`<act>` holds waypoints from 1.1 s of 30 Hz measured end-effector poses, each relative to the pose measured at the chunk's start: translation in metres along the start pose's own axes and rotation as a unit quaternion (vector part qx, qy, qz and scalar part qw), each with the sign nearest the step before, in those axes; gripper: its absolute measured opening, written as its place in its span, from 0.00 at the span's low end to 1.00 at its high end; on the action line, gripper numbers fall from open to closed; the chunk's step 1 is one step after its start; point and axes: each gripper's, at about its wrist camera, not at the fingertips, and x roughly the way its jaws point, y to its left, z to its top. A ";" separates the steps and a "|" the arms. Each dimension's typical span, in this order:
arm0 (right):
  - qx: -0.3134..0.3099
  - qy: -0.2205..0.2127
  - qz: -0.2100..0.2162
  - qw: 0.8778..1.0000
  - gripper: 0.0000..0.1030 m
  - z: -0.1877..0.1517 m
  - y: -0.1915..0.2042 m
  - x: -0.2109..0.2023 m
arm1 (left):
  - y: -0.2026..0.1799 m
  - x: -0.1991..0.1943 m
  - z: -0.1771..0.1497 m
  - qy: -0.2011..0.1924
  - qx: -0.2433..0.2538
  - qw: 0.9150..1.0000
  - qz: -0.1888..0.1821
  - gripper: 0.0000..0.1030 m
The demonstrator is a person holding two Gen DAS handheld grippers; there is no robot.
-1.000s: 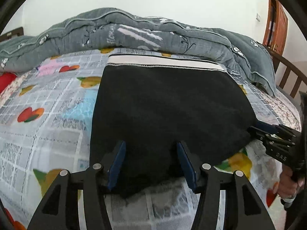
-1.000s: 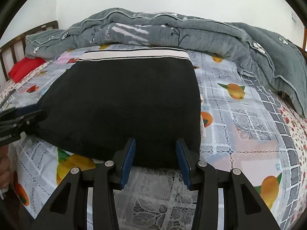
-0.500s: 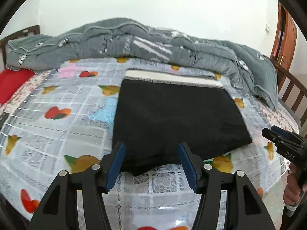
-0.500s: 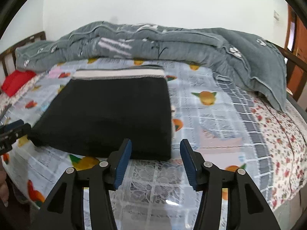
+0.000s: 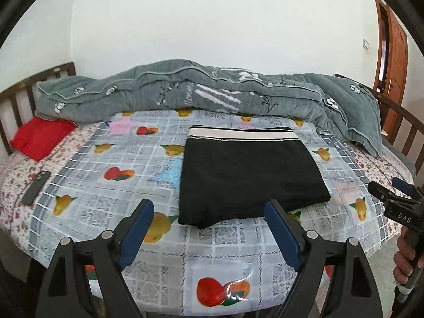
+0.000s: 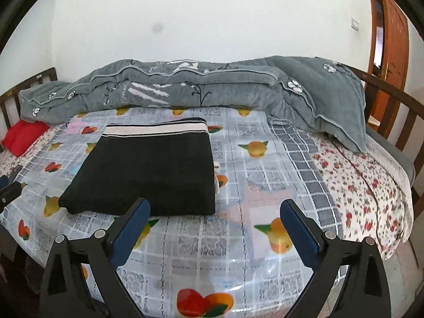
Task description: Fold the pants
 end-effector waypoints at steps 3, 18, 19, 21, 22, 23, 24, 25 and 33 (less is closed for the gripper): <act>0.000 -0.003 -0.004 1.000 0.95 -0.006 -0.001 -0.007 | 0.002 -0.006 -0.001 -0.003 -0.004 1.000 0.002 0.82; -0.002 -0.012 0.000 1.000 0.95 -0.012 -0.001 -0.024 | 0.002 -0.011 -0.005 -0.004 -0.005 1.000 0.010 0.82; -0.003 -0.013 0.000 1.000 0.95 -0.012 -0.001 -0.024 | 0.001 -0.011 -0.005 -0.004 -0.004 1.000 0.010 0.82; -0.004 -0.014 0.000 1.000 0.95 -0.012 0.000 -0.026 | 0.002 -0.011 -0.006 -0.007 -0.002 1.000 0.013 0.82; -0.005 -0.015 0.000 1.000 0.95 -0.012 0.000 -0.026 | 0.002 -0.011 -0.006 -0.007 -0.001 1.000 0.015 0.82; -0.004 -0.016 0.000 1.000 0.95 -0.011 0.001 -0.027 | 0.002 -0.012 -0.006 -0.007 -0.002 1.000 0.015 0.82; -0.004 -0.017 0.000 1.000 0.95 -0.011 0.001 -0.028 | 0.003 -0.012 -0.006 -0.008 -0.003 1.000 0.014 0.83; -0.004 -0.017 0.001 1.000 0.95 -0.011 0.001 -0.028 | 0.003 -0.013 -0.006 -0.009 -0.004 1.000 0.014 0.83; -0.007 -0.020 0.003 1.000 0.95 -0.011 0.004 -0.032 | 0.004 -0.014 -0.005 -0.010 -0.002 1.000 0.015 0.82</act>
